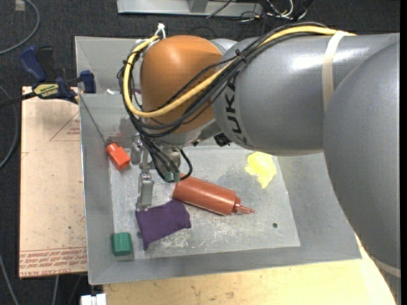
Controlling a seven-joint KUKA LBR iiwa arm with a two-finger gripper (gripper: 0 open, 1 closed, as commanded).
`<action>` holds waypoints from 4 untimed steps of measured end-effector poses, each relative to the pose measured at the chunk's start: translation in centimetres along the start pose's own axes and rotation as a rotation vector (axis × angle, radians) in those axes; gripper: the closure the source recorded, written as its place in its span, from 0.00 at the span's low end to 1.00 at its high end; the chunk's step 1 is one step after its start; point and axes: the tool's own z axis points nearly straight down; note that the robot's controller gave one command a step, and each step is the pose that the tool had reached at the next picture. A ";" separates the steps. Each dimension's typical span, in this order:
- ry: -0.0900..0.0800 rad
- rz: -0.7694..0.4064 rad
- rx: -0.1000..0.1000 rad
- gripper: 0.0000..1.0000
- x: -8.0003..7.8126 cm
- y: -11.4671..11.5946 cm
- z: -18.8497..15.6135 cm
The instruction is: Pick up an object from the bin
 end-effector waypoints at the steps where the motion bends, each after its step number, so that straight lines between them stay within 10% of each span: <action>1: -0.007 0.004 -0.001 0.00 -0.2 -0.2 -0.5; 3: -0.006 -0.361 -0.001 0.00 5.9 -7.0 5.7; 4: -0.009 -0.426 -0.001 0.00 6.2 -7.7 9.3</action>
Offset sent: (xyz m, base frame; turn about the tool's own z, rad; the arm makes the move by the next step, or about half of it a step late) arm -0.0609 -0.0587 -0.1446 -0.2982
